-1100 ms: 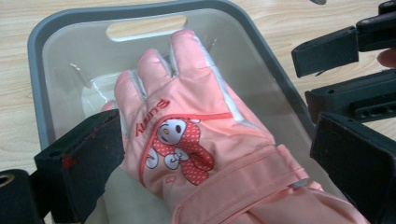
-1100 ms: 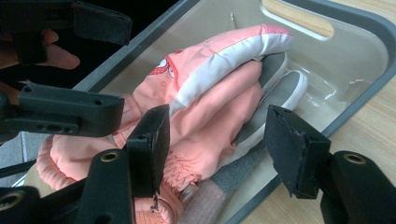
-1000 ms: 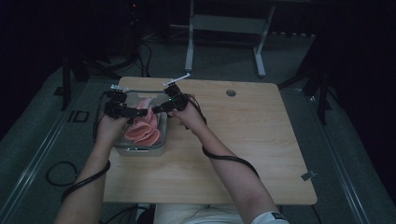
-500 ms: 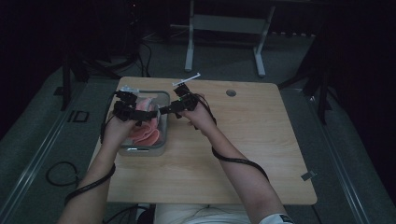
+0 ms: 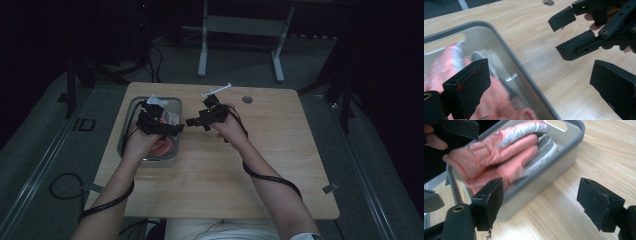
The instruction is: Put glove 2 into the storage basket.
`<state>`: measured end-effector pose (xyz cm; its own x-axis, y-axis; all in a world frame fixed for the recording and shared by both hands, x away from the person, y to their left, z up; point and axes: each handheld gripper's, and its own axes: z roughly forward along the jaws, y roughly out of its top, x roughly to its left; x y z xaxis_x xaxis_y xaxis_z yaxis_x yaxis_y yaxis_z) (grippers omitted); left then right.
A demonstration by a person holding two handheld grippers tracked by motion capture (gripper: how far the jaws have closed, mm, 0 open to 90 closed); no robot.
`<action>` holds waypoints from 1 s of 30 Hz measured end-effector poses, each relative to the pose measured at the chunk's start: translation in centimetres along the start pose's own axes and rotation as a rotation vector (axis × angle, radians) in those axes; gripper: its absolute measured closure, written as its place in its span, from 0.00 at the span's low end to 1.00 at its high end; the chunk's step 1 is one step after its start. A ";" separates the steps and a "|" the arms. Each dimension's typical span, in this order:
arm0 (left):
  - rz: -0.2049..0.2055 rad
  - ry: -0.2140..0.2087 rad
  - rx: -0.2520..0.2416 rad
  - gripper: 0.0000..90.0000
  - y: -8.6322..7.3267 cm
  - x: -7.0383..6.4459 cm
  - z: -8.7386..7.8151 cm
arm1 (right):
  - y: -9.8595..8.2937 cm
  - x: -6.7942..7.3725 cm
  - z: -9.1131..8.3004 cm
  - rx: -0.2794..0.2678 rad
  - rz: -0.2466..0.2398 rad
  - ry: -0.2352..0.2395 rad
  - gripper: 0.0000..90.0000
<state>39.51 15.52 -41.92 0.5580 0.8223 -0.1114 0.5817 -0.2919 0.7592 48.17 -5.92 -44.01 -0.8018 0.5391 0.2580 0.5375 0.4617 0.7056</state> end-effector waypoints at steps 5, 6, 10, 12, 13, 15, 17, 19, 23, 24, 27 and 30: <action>0.019 -0.023 -0.001 0.03 0.1 -1.1 0.4 | -0.7 -0.4 -0.8 0.000 -0.009 -0.010 0.23; 0.034 -0.047 -0.009 0.03 0.1 -2.2 0.8 | -1.5 -0.7 -1.7 -0.008 -0.014 -0.020 0.23; 0.063 -0.074 -0.005 0.03 0.1 -3.5 1.3 | -2.8 -0.9 -2.6 0.000 -0.030 -0.031 0.23; 0.070 -0.083 -0.006 0.03 0.1 -3.9 1.6 | -3.3 -1.0 -2.9 0.001 -0.029 -0.036 0.23; 0.070 -0.083 -0.006 0.03 0.1 -3.9 1.6 | -3.3 -1.0 -2.9 0.001 -0.029 -0.036 0.23; 0.076 -0.099 0.000 0.03 -0.1 -4.4 1.9 | -3.9 -1.3 -3.1 -0.007 -0.027 -0.040 0.23; 0.091 -0.104 0.006 0.03 -0.3 -4.9 2.2 | -4.8 -1.5 -3.4 -0.003 -0.026 -0.044 0.22; 0.096 -0.118 0.010 0.03 -0.7 -5.4 2.6 | -5.1 -1.6 -3.4 -0.003 -0.030 -0.048 0.22; 0.123 -0.148 0.015 0.03 -1.5 -6.8 3.5 | -7.0 -1.9 -3.6 -0.010 -0.041 -0.050 0.19; 0.133 -0.154 0.018 0.03 -1.6 -7.1 3.7 | -7.4 -1.9 -3.6 -0.010 -0.041 -0.051 0.19; 0.151 -0.170 0.026 0.03 -2.1 -7.8 4.2 | -8.4 -2.1 -3.8 -0.014 -0.038 -0.051 0.19; 0.160 -0.193 0.030 0.03 -2.7 -8.5 4.7 | -9.5 -2.2 -4.0 -0.015 -0.042 -0.050 0.19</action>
<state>35.95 7.05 -46.04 0.7456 0.6566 -0.1139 0.4926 -0.4278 0.7579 43.75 -14.28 -48.64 -0.8091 0.5545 0.1947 0.4996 0.4745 0.7248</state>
